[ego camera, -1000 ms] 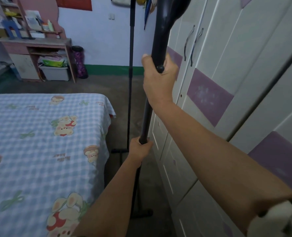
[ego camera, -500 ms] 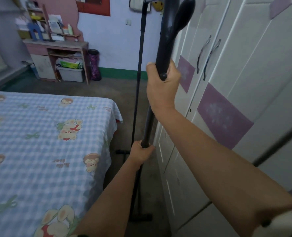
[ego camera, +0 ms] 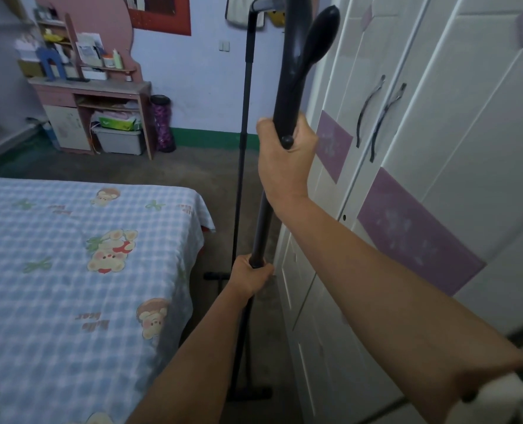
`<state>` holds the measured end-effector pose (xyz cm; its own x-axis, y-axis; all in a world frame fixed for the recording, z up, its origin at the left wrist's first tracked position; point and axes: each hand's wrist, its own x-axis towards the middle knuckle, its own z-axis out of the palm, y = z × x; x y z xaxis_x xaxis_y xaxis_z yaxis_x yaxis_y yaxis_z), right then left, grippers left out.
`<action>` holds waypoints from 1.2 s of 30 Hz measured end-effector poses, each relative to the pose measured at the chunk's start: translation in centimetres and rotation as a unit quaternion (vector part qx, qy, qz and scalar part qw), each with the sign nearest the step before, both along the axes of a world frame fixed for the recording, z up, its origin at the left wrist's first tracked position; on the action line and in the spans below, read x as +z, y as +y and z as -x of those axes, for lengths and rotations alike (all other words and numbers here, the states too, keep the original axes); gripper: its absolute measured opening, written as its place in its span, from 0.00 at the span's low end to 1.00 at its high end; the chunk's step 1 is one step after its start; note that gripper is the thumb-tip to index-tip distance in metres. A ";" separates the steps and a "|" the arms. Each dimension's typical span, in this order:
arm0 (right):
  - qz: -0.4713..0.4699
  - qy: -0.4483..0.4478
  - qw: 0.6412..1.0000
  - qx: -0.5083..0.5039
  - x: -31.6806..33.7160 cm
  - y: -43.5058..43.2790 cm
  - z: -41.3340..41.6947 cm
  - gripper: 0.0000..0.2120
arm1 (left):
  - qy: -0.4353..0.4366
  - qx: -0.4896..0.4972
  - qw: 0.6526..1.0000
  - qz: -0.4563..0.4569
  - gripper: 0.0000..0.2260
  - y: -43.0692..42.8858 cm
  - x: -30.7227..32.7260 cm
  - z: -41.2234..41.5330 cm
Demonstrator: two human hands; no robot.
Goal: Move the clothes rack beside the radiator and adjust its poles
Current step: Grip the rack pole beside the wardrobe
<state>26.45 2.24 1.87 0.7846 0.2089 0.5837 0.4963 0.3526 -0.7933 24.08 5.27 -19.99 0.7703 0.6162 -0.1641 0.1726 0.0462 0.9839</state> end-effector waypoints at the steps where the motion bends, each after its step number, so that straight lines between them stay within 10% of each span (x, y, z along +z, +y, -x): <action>1: 0.000 0.002 1.000 -0.003 0.0 0.5 -0.6 0.08 | 0.002 -0.005 1.000 -0.001 0.13 0.6 0.0 -0.6; 36: 0.004 -0.001 1.000 0.027 -0.6 20.3 -26.2 0.12 | 0.011 -0.022 0.999 -0.039 0.07 20.2 1.0 -25.2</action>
<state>52.63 22.52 1.32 0.7706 0.2561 0.5836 0.4788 0.3718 -0.7953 49.26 25.46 -19.03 0.7937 0.5932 -0.1348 0.1947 -0.0377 0.9801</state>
